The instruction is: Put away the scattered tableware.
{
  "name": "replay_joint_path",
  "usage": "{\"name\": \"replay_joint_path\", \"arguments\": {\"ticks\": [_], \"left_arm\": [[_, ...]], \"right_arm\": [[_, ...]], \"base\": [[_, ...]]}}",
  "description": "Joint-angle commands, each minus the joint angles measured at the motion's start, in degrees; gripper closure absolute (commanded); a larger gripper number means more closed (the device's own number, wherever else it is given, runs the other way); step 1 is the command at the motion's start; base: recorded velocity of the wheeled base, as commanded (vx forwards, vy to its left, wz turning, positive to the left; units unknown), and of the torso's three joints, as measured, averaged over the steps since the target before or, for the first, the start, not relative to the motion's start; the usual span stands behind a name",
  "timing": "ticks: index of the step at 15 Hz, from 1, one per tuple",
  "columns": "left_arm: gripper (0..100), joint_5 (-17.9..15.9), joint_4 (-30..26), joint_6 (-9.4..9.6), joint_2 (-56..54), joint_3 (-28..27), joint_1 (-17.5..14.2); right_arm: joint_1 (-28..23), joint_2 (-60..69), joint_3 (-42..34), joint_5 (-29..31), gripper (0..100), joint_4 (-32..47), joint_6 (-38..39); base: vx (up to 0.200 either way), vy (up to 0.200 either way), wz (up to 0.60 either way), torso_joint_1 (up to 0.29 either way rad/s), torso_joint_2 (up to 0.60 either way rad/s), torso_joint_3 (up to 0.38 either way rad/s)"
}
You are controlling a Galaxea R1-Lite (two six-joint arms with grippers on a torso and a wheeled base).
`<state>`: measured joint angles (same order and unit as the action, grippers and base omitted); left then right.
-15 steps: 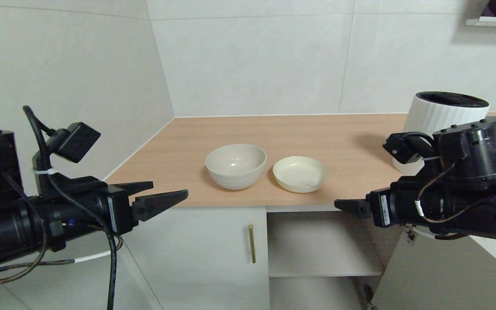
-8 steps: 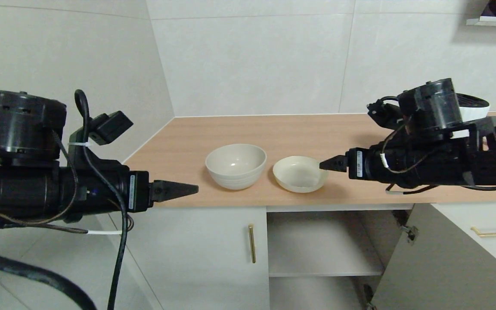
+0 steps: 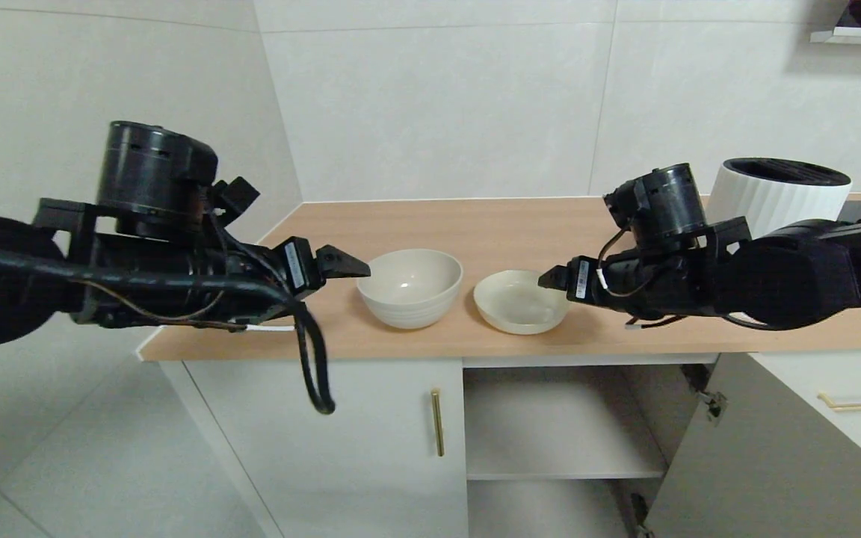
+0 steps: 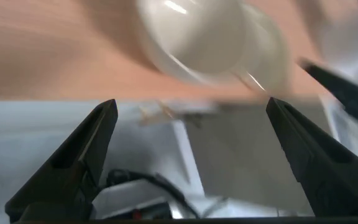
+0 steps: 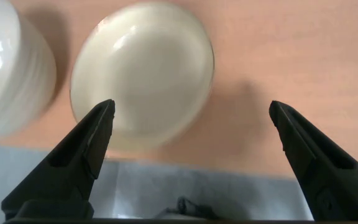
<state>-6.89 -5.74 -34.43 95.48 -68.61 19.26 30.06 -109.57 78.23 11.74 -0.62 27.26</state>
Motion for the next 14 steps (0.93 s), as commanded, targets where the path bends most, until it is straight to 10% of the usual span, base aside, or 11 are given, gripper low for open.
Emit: {"name": "replay_joint_path", "arguments": {"ticks": [1, 13, 14], "left_arm": [[0, 3.37, -0.06, -2.49, 6.65, -3.37, 1.48], [0, 3.99, 2.58, -7.59, 12.89, -5.92, 1.83], [100, 3.99, 2.58, -7.59, 12.98, -5.92, 1.74]], "right_arm": [[0.00, -1.00, -0.09, 0.13, 0, -0.52, 0.08], [0.00, -1.00, -0.18, 0.39, 0, -1.05, 1.04], [0.00, -1.00, -0.18, 0.39, 0, -1.05, 1.04]], "base": [[0.000, 0.000, 0.00, 0.000, 0.00, 0.000], [0.000, 0.000, 0.00, 0.000, 0.00, 0.000], [0.000, 0.000, 0.00, 0.000, 0.00, 0.000]]}}
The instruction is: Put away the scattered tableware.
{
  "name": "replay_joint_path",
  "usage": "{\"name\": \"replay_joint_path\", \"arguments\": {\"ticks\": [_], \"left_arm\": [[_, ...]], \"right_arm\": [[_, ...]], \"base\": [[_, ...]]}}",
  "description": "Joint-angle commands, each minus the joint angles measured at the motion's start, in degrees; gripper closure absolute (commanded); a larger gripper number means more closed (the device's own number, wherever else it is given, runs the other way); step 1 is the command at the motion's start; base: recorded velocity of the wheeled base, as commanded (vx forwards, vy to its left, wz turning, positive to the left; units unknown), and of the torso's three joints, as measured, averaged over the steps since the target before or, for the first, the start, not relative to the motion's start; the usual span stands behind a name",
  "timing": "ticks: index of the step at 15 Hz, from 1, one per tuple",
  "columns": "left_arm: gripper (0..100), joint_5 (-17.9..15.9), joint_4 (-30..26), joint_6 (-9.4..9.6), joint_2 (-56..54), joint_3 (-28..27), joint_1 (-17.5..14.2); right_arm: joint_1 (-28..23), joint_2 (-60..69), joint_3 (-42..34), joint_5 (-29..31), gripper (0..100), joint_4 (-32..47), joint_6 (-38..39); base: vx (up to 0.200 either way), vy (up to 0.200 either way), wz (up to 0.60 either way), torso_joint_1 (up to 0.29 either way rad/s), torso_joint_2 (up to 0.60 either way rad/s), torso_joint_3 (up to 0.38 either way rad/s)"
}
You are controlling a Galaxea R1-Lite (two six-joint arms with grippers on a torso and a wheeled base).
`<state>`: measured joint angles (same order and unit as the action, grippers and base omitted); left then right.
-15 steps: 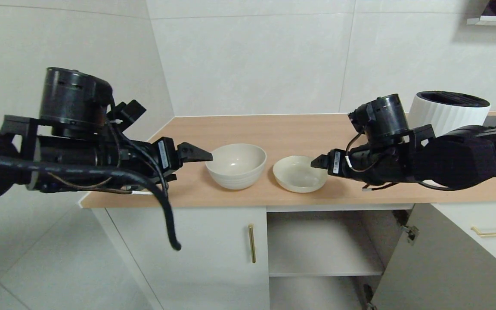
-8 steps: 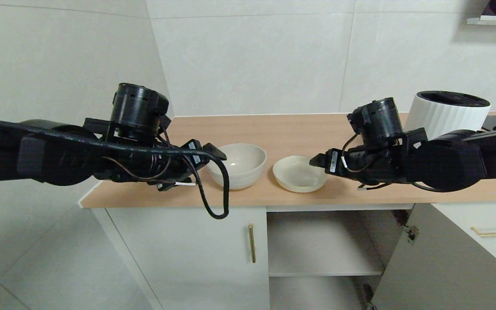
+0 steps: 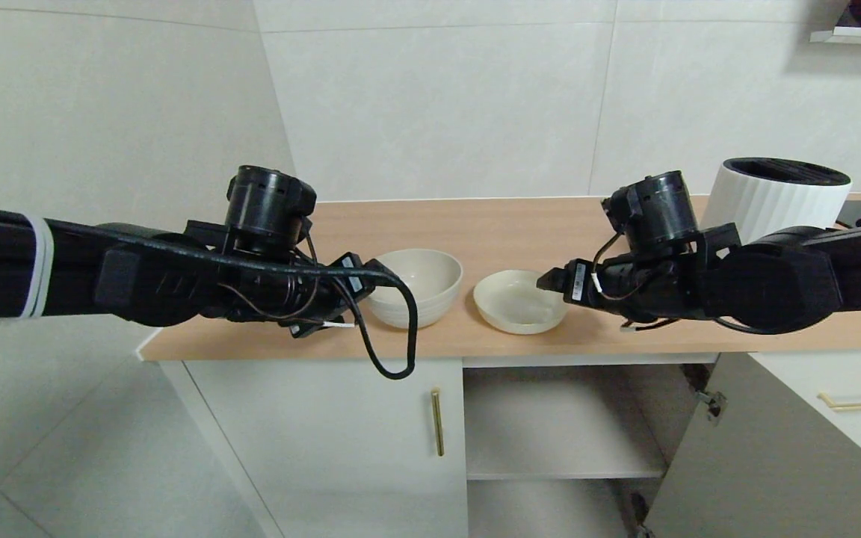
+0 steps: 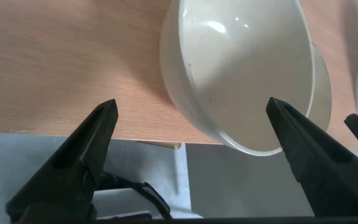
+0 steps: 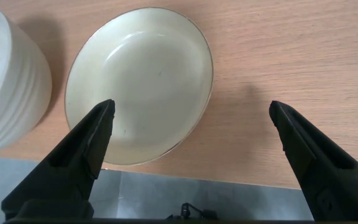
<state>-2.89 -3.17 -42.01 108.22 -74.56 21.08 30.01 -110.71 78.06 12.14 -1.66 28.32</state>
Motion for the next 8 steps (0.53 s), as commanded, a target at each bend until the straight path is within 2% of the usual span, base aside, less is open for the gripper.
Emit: {"name": "replay_joint_path", "arguments": {"ticks": [1, 8], "left_arm": [[100, -0.01, 0.01, 0.00, 0.33, 0.03, -0.07], [100, -0.01, 0.01, 0.00, -0.37, 0.11, 0.02]], "right_arm": [[0.05, 0.15, -0.01, -0.01, 0, -0.01, -0.02], [-0.04, -0.03, 0.08, 0.07, 0, -0.01, -0.11]], "base": [[0.000, 0.000, 0.00, 0.000, 0.00, 0.000], [0.000, 0.000, 0.00, 0.000, 0.00, 0.000]]}}
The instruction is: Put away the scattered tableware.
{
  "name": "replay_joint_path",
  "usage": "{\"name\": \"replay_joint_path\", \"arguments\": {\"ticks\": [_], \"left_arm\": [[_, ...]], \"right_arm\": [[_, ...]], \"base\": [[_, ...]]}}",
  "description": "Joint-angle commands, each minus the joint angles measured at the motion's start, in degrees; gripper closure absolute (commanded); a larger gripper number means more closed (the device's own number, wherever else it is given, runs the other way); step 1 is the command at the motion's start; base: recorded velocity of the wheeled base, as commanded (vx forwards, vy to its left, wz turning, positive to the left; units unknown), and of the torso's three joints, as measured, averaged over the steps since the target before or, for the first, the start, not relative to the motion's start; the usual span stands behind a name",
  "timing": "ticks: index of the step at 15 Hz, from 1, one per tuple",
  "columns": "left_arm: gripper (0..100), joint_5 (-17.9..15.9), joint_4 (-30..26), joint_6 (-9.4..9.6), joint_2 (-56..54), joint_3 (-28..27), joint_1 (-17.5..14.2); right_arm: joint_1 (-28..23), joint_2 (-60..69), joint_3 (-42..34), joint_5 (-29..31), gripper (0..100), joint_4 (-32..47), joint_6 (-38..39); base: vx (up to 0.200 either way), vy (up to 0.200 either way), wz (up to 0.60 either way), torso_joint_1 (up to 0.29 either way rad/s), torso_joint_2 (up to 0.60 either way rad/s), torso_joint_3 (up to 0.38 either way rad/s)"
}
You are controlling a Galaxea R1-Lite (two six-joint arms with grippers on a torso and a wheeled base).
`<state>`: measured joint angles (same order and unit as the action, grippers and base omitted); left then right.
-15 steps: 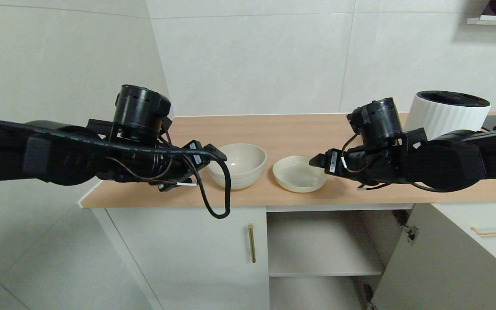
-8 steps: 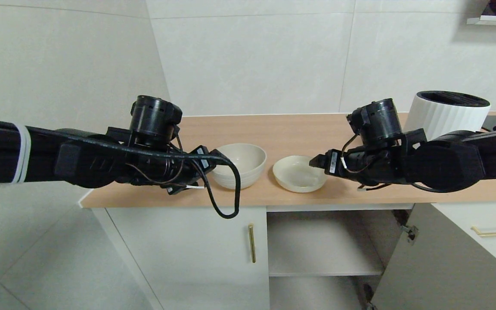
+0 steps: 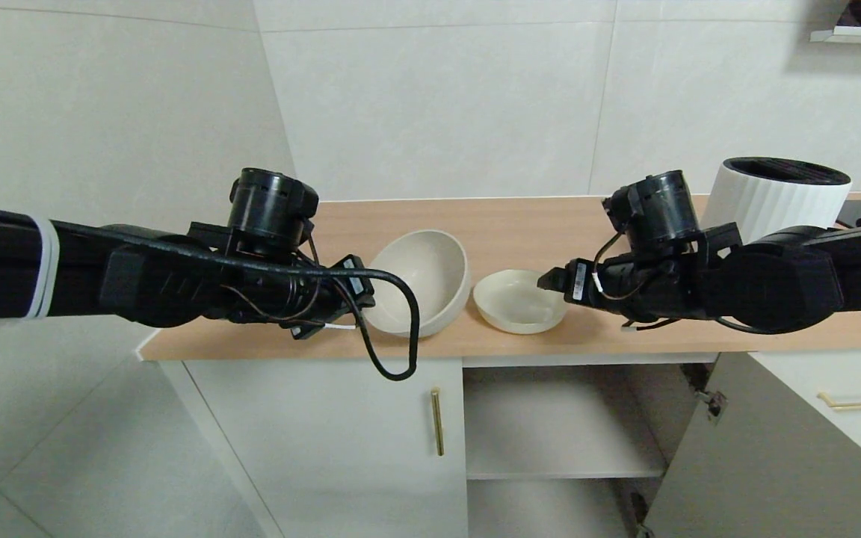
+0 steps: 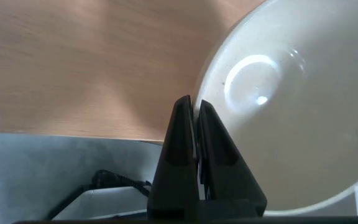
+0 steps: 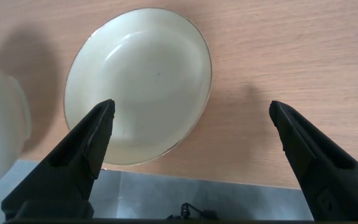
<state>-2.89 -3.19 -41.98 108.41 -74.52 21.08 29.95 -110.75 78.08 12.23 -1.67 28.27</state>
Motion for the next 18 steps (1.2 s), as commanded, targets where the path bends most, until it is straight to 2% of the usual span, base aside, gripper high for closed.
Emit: {"name": "replay_joint_path", "arguments": {"ticks": [1, 5, 18], "left_arm": [[100, -0.01, -0.06, 0.06, -0.83, 0.17, 0.02], [100, -0.01, -0.06, 0.06, -1.27, 0.25, 0.02], [100, -0.01, -0.06, 0.06, -1.45, 0.34, 0.02]], "right_arm": [[0.02, -0.69, 0.14, 0.78, 0, 0.00, -0.14], [0.28, -5.09, 0.85, 8.43, 0, -2.81, -1.11], [0.19, -6.49, 1.55, 8.78, 0, -2.90, -1.11]], "base": [[0.000, 0.000, 0.00, 0.000, 0.00, 0.000], [0.000, 0.000, 0.00, 0.000, 0.00, 0.000], [0.000, 0.000, 0.00, 0.000, 0.00, 0.000]]}}
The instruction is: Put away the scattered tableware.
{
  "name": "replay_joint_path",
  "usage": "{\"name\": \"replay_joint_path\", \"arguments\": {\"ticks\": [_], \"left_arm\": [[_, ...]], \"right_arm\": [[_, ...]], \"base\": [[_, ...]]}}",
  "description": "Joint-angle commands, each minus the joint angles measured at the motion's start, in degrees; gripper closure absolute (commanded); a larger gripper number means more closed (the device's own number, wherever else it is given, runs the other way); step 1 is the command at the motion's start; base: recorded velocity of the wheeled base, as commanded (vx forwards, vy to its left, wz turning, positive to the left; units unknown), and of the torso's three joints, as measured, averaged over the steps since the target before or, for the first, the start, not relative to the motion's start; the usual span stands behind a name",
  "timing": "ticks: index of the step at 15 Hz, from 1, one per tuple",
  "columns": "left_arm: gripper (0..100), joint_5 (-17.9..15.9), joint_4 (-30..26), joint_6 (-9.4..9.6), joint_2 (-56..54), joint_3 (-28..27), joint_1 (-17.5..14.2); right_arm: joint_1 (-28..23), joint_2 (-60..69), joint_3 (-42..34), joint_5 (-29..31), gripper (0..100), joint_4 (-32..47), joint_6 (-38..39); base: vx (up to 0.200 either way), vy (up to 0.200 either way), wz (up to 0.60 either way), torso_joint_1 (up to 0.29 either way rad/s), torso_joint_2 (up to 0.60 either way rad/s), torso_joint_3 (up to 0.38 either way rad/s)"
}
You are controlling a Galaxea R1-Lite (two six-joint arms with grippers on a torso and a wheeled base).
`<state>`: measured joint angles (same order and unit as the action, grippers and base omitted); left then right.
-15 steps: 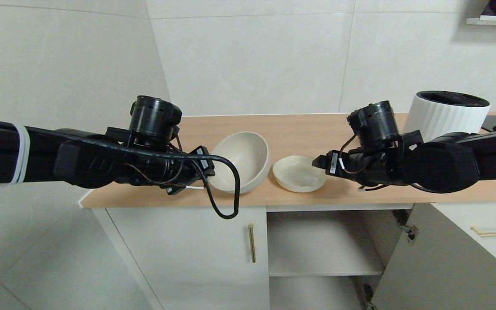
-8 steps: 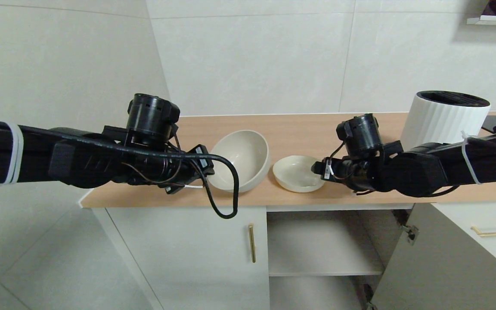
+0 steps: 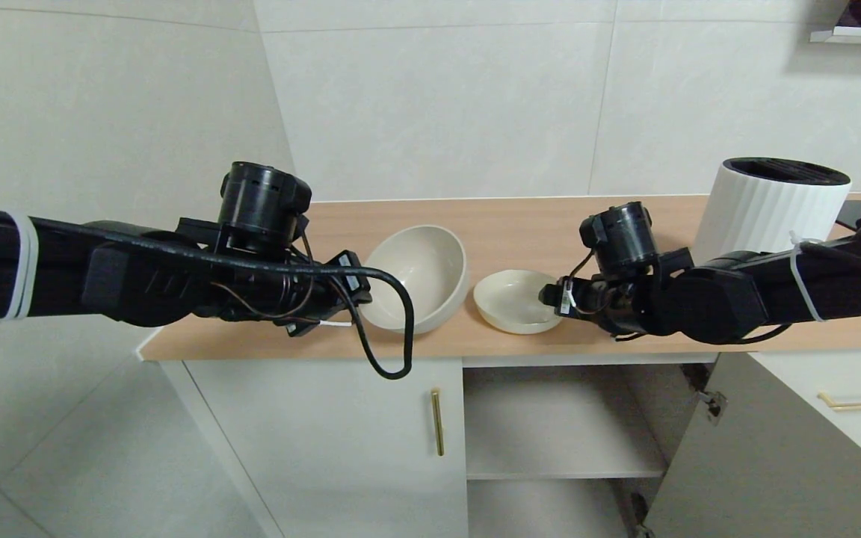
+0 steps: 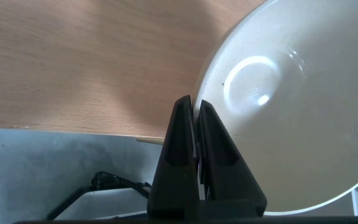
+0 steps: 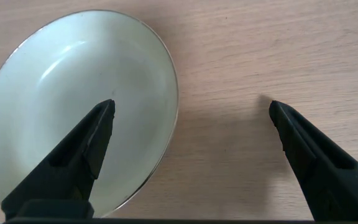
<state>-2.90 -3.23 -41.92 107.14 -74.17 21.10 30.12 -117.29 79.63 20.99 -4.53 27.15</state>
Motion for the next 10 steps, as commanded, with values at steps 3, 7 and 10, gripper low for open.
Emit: {"name": "replay_joint_path", "arguments": {"ticks": [3, 7, 10], "left_arm": [[100, -0.09, -0.02, -0.09, -0.27, -0.01, -0.01], [100, -0.26, -0.20, -0.09, -0.97, 0.16, -0.01], [100, -1.76, -0.37, 0.09, -3.17, 1.75, -0.01]], "right_arm": [[0.02, 0.22, 0.00, -0.07, 100, -0.04, 0.19], [0.02, 0.48, 0.00, -0.07, 100, 0.05, 0.19], [0.02, 2.59, -0.53, -0.16, 100, 0.40, 0.10]], "base": [[0.000, 0.000, 0.00, 0.000, 0.00, 0.000], [0.000, 0.000, 0.00, 0.000, 0.00, 0.000], [0.000, 0.000, 0.00, 0.000, 0.00, 0.000]]}}
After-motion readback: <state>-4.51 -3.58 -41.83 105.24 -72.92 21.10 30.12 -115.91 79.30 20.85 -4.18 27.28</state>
